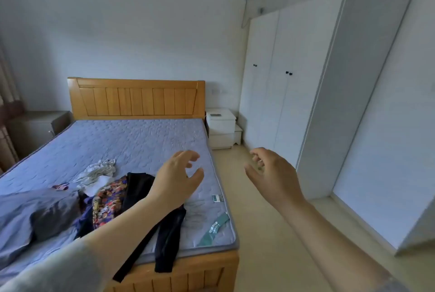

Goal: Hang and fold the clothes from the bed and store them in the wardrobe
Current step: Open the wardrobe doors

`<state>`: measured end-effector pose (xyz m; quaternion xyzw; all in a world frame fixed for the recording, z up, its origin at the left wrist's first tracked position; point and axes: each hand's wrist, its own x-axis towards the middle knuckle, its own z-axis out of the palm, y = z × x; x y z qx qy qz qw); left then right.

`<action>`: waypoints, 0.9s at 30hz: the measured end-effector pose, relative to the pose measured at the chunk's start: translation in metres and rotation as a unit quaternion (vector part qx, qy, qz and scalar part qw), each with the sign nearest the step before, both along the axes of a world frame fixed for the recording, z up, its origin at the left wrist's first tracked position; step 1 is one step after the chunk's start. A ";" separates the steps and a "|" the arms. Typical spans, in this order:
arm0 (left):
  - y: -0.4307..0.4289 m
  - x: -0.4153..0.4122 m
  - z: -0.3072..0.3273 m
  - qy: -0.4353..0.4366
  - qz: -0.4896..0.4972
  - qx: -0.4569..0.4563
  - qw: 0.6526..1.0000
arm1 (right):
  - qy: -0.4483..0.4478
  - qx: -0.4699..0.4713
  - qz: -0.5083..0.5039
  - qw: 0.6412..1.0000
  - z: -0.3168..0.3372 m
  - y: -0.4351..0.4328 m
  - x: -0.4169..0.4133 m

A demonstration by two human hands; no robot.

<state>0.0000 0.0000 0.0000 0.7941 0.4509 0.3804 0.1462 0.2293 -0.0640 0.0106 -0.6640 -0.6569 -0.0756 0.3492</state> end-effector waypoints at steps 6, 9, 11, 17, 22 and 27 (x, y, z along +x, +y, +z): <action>0.063 0.082 -0.020 -0.004 -0.046 -0.037 0.998 | 0.044 -0.008 -0.072 0.996 -0.017 0.037 0.073; 0.109 0.123 -0.023 -0.024 -0.081 -0.038 0.996 | 0.053 0.000 -0.099 0.994 -0.018 0.071 0.105; 0.141 0.148 -0.023 -0.034 -0.110 -0.048 0.992 | 0.064 -0.003 -0.117 0.991 -0.017 0.095 0.124; 0.229 0.225 -0.009 -0.059 -0.176 -0.085 0.979 | 0.066 -0.022 -0.170 0.983 -0.004 0.154 0.183; 0.280 0.303 -0.007 -0.060 -0.215 -0.101 0.969 | 0.074 -0.026 -0.197 0.977 -0.003 0.200 0.243; 0.328 0.386 -0.001 -0.069 -0.230 -0.088 0.967 | 0.088 0.018 -0.206 0.974 -0.006 0.251 0.315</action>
